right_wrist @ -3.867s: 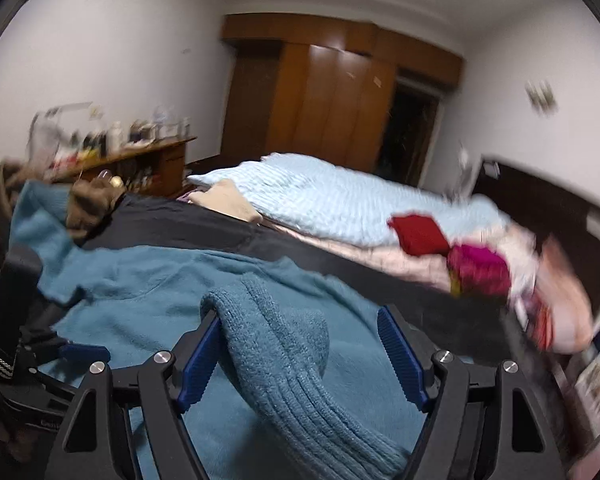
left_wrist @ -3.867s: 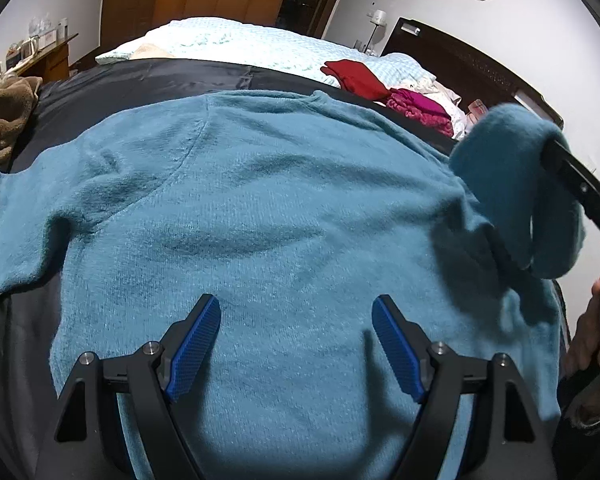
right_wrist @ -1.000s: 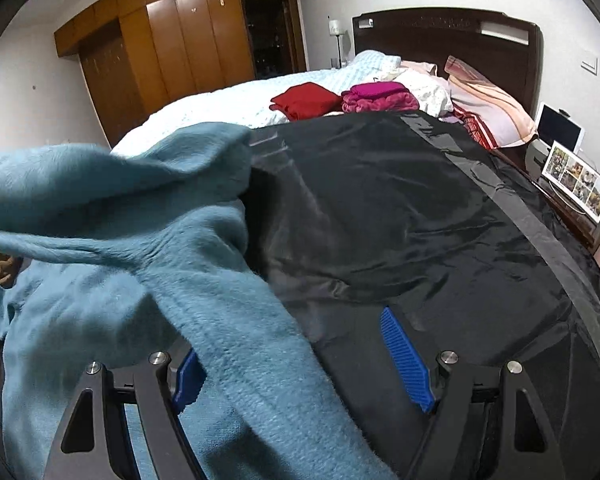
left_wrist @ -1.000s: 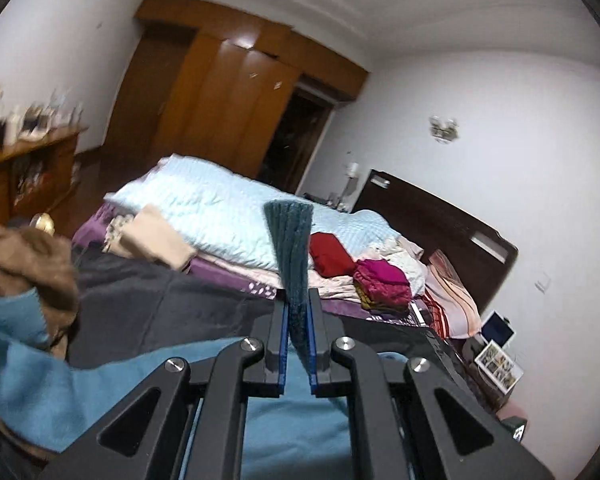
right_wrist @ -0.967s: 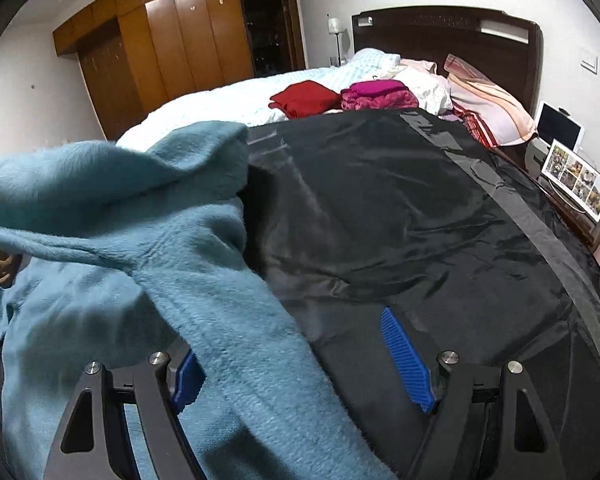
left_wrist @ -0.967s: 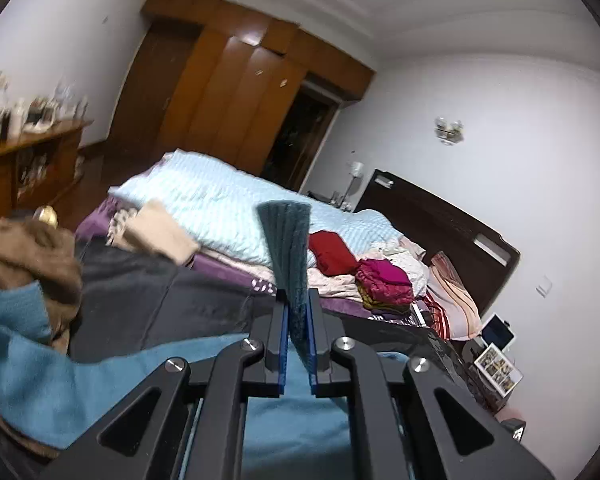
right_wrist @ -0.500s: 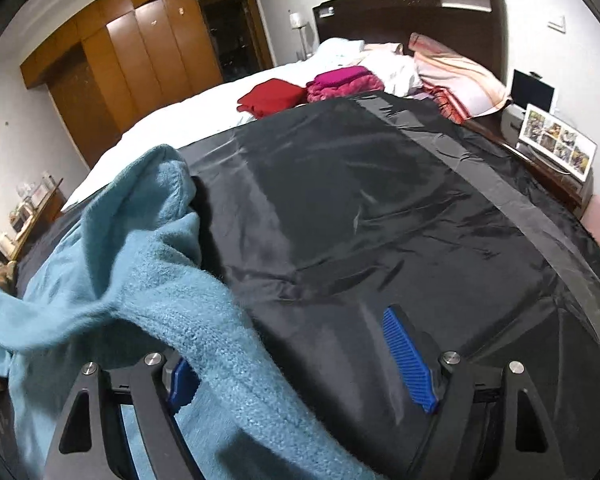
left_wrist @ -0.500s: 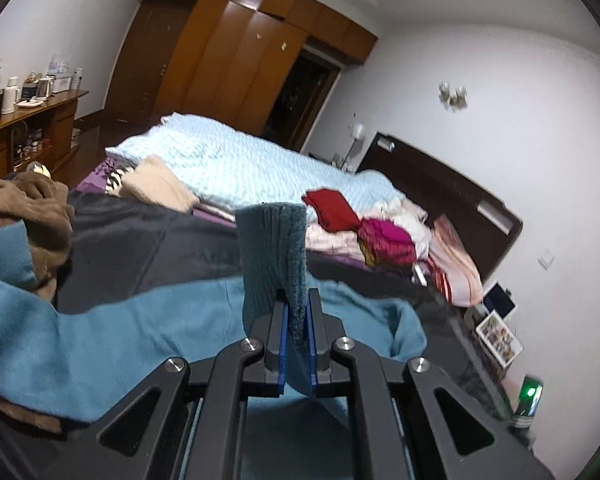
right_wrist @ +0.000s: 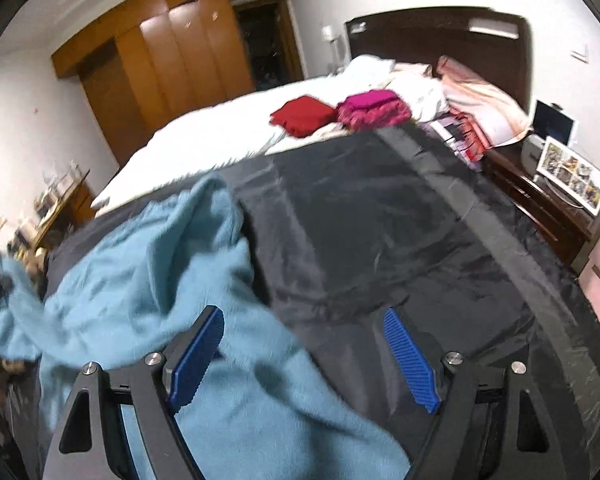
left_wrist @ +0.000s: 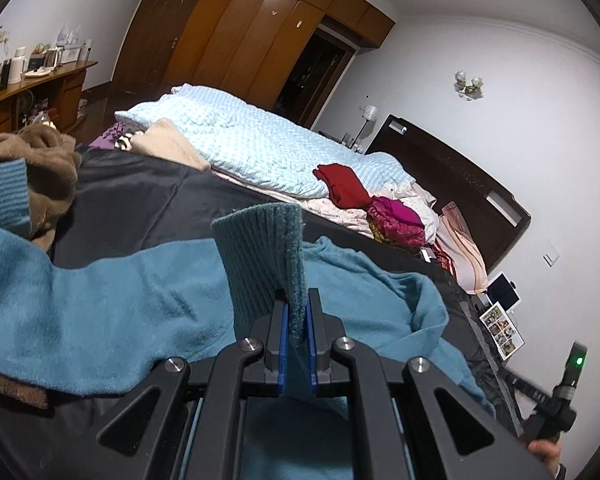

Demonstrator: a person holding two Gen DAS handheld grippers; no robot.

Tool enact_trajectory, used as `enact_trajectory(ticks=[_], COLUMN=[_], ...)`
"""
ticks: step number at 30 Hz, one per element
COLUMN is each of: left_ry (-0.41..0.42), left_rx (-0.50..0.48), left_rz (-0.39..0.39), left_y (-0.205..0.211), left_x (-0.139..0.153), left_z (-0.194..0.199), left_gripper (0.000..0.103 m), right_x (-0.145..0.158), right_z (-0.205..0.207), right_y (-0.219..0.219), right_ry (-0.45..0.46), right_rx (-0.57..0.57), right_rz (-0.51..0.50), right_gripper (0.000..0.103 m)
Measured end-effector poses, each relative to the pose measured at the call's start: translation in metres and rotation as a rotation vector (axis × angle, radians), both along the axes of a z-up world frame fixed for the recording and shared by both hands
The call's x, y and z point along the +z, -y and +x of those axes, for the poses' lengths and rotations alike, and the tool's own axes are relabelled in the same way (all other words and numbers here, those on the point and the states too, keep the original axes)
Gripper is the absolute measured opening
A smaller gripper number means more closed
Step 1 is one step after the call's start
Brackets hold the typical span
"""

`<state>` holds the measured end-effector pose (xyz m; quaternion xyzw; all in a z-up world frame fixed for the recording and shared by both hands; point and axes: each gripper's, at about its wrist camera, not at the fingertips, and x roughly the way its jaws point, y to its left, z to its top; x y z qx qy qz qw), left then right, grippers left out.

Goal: Fold clothes
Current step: 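Grasp the sleeve cuff with the left gripper and lift it, then fold the cuff over the sweater with the left gripper while the right gripper grasps the hem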

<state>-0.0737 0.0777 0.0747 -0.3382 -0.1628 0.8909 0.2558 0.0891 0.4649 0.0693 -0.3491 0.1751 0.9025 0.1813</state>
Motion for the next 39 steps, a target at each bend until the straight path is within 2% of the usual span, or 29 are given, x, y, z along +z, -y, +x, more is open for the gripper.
enact_trajectory(ticks=[4, 6, 12, 15, 18, 21, 24, 29, 32, 35, 39], left_ry=[0.023, 0.032, 0.046, 0.053, 0.063, 0.072, 0.077, 0.077, 0.072, 0.068, 0.06], left_rx=[-0.006, -0.01, -0.018, -0.021, -0.021, -0.017, -0.011, -0.016, -0.02, -0.021, -0.021], left_rz=[0.003, 0.009, 0.016, 0.016, 0.015, 0.014, 0.022, 0.02, 0.018, 0.014, 0.005], left_y=[0.002, 0.002, 0.003, 0.004, 0.005, 0.007, 0.01, 0.009, 0.006, 0.005, 0.003], left_x=[-0.011, -0.016, -0.023, -0.026, -0.03, -0.032, -0.033, -0.034, -0.032, -0.031, -0.028], left_z=[-0.002, -0.003, -0.002, -0.003, -0.004, -0.007, -0.007, -0.008, -0.006, -0.004, -0.001], left_gripper=[0.009, 0.009, 0.009, 0.009, 0.009, 0.009, 0.009, 0.009, 0.009, 0.009, 0.009], right_x=[0.007, 0.006, -0.012, -0.024, -0.03, -0.041, -0.035, 0.002, 0.012, 0.01, -0.005], right_z=[-0.024, -0.054, -0.137, -0.176, -0.207, -0.225, -0.215, -0.159, -0.13, -0.117, -0.122], right_y=[-0.001, 0.009, 0.034, 0.043, 0.048, 0.054, 0.055, 0.047, 0.047, 0.045, 0.053], right_ry=[-0.005, 0.054, 0.18, 0.198, 0.162, 0.181, 0.153, 0.027, 0.041, 0.083, 0.106], right_rx=[-0.001, 0.053, 0.148, 0.188, 0.249, 0.27, 0.304, 0.404, 0.528, 0.543, 0.563], right_rz=[-0.006, 0.048, 0.119, 0.101, 0.084, 0.118, 0.151, 0.173, 0.205, 0.174, 0.125], right_gripper=[0.084, 0.084, 0.084, 0.084, 0.084, 0.084, 0.084, 0.084, 0.084, 0.084, 0.084])
